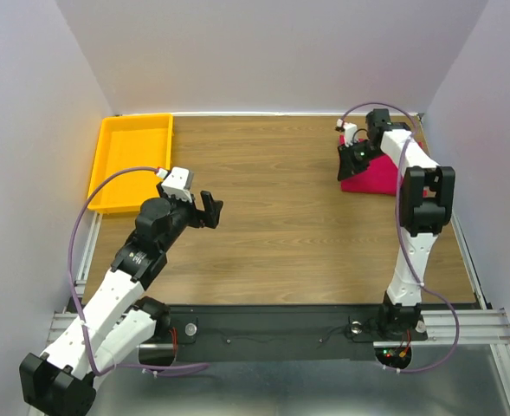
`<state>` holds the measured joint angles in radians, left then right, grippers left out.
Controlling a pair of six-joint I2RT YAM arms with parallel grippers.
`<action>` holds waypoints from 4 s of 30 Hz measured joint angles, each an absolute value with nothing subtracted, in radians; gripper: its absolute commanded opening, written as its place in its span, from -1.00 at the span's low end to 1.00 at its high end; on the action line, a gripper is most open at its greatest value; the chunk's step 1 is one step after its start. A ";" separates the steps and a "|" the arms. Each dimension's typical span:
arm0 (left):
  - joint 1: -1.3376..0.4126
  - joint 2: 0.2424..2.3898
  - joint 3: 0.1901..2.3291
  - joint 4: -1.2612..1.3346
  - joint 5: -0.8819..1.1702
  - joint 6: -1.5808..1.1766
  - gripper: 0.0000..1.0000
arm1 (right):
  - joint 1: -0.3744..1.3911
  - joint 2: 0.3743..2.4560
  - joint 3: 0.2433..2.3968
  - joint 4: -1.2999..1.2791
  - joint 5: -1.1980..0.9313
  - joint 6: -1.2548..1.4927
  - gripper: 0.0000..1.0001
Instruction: Fold and stack the t-shirts
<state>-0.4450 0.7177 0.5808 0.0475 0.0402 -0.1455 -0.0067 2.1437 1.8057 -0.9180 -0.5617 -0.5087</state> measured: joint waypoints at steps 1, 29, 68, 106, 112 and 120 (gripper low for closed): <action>-0.445 0.718 0.581 0.047 0.040 -0.146 0.96 | 0.003 2.148 1.806 -0.914 -0.562 -0.501 -0.57; -0.445 0.715 0.581 0.047 0.045 -0.146 0.96 | 0.032 2.207 1.743 -0.820 -0.387 -0.412 -0.58; -0.445 0.684 0.691 0.057 0.105 -0.194 0.96 | -0.064 1.777 1.342 -0.649 -0.313 -0.358 -0.86; -0.444 0.595 0.739 -0.078 -0.175 -0.203 0.97 | -0.084 1.026 1.075 -0.509 -0.078 -0.096 1.00; -0.443 0.545 0.741 -0.130 -0.248 -0.197 0.97 | -0.084 0.992 1.000 -0.506 0.081 0.007 1.00; -0.443 0.547 0.741 -0.157 -0.245 -0.201 0.97 | -0.084 0.948 0.980 -0.483 0.169 0.043 1.00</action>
